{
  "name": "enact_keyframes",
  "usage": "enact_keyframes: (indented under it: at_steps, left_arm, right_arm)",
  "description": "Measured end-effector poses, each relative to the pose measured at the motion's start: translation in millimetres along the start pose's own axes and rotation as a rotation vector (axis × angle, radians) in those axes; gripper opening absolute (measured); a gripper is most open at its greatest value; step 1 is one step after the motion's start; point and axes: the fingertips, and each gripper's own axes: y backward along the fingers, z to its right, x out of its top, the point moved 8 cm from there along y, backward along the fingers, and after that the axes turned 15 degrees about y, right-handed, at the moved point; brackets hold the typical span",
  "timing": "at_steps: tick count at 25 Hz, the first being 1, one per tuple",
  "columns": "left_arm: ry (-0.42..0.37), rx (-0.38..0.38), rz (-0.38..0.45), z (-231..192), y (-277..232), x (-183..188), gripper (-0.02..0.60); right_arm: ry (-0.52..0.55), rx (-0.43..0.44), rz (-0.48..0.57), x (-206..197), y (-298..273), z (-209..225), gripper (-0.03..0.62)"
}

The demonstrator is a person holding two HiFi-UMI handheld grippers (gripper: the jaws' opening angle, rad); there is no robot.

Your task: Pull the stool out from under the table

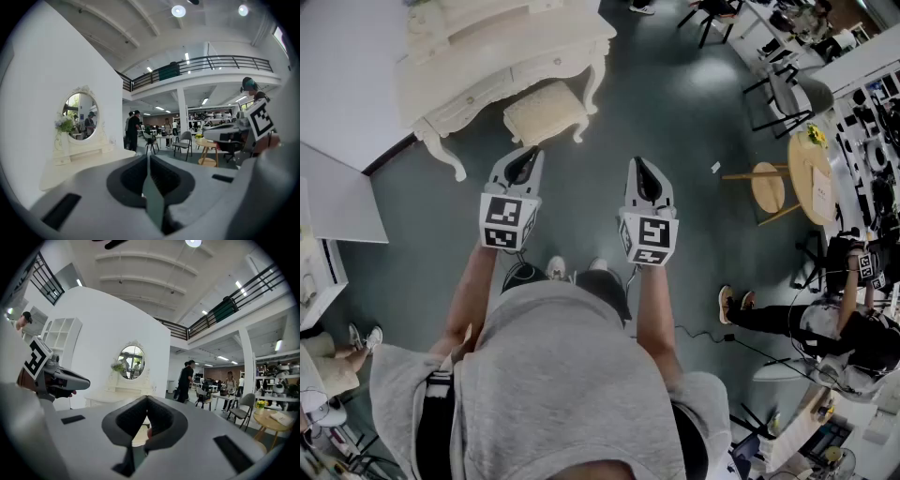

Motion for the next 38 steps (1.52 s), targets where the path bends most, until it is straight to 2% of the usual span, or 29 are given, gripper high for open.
enact_keyframes:
  at_steps: [11,24,30,38]
  left_arm:
    - [0.014,-0.001,0.013,-12.8,-6.5,3.9,0.021]
    - [0.058,0.059,0.042,-36.3,-34.2,11.8,0.021]
    - [0.095,0.111,0.046,-47.5,-74.1,15.7,0.021]
    - [0.115,0.213,0.020,-65.5,-153.7,24.1,0.021]
  right_arm:
    - [0.000,-0.001,-0.001,4.9,-15.0,-1.3,0.014]
    - [0.008,0.054,0.030,9.5,-68.6,9.7,0.014]
    - [0.001,0.104,0.048,-2.5,-119.4,28.8,0.014]
    - [-0.009,0.201,0.037,-24.0,-210.5,73.9,0.014]
